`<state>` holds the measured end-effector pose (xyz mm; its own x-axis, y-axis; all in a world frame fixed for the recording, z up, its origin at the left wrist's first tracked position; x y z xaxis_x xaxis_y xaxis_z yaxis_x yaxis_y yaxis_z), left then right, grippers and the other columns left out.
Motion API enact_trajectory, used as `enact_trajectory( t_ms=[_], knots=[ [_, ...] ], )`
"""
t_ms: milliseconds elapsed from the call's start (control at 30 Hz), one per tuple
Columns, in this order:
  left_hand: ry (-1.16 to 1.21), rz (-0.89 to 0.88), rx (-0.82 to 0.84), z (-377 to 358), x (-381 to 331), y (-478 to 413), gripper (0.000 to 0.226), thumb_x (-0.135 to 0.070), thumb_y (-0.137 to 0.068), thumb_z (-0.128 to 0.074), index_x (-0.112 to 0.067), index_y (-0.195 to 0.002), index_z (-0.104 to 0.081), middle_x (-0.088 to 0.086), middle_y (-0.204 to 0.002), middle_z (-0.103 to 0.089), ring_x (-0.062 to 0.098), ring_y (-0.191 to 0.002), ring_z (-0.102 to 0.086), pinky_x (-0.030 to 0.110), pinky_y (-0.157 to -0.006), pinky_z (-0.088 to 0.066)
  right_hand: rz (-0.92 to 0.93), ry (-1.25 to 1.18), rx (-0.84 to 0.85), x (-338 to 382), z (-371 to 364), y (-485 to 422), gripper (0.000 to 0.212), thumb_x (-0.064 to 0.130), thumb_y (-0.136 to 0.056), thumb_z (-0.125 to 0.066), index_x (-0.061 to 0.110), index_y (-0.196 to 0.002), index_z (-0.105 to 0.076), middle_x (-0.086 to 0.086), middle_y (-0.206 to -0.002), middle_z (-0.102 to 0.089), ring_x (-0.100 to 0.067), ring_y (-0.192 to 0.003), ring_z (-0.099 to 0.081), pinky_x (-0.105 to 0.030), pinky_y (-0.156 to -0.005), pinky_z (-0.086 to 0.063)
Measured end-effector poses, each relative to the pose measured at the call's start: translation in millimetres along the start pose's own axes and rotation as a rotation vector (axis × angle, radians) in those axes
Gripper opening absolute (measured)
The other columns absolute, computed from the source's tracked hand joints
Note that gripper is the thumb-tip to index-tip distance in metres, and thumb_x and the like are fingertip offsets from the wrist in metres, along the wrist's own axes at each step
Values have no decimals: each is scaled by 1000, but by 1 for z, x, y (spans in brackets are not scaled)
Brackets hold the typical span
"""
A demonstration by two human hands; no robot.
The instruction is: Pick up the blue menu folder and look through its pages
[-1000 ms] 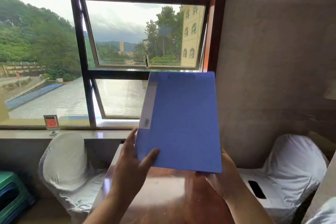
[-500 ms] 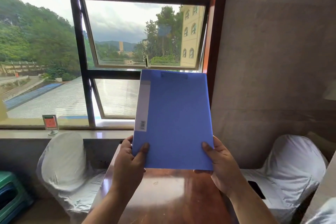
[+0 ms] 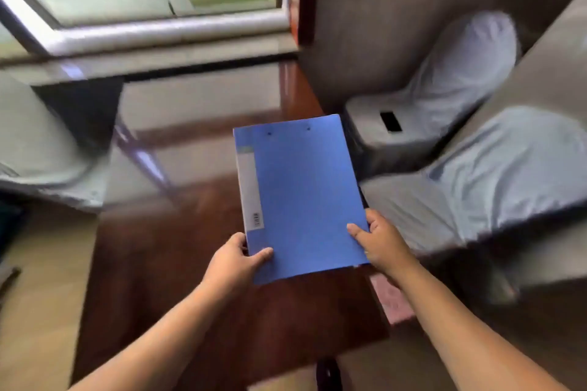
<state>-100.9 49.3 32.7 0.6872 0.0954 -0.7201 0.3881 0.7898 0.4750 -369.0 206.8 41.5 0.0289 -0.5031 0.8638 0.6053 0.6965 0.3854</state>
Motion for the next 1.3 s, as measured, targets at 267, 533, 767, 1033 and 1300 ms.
enact_trajectory(
  t_ms=[267,533,767,1033,1300],
  knots=[
    [-374,246,173,-131,147,33,49,-51,-78,-83,-20,-105,-56,3,-107,-76,29,-96,-73,45,-80,-61,-262,529,118,-179,-30,41,20,30,-103,-67,13,-113,-65,-8,-115,-75,-34,-104,-71,-47,-85,-60],
    [-761,125,224,-138,153,22,56,-80,-75,-62,-27,-94,-61,-8,-82,-72,18,-70,-68,32,-53,-50,-242,873,59,-197,-35,43,42,50,-103,-65,13,-121,-53,-8,-107,-67,-33,-94,-68,-41,-63,-52],
    [-879,99,280,-153,149,27,78,-84,-82,-47,-12,-70,-72,3,-61,-71,19,-55,-68,33,-49,-50,-15,932,220,-192,-86,68,49,44,-102,-66,16,-138,-46,-13,-131,-56,-35,-115,-58,-47,-90,-56],
    [-857,90,282,-174,139,20,74,-85,-80,-49,-15,-58,-62,0,-57,-67,17,-52,-65,27,-45,-39,-38,875,198,-206,-78,72,46,48,-102,-67,18,-129,-47,-9,-127,-55,-31,-113,-55,-44,-93,-56],
    [-912,98,246,-150,127,17,78,-91,-72,-41,-18,-66,-68,-2,-61,-69,15,-57,-65,28,-48,-45,-32,946,233,-193,-78,64,49,49,-103,-64,16,-135,-45,-10,-131,-57,-32,-114,-58,-43,-91,-54]
  ],
)
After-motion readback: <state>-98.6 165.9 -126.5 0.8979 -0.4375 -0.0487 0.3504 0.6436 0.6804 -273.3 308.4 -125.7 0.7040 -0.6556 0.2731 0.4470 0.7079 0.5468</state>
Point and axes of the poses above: each hand's wrist, its own y-axis away from the middle knuckle, its own z-axis out of the back of the hand, x = y × z, the point moved 7 cm from there along -y, towards the middle knuckle
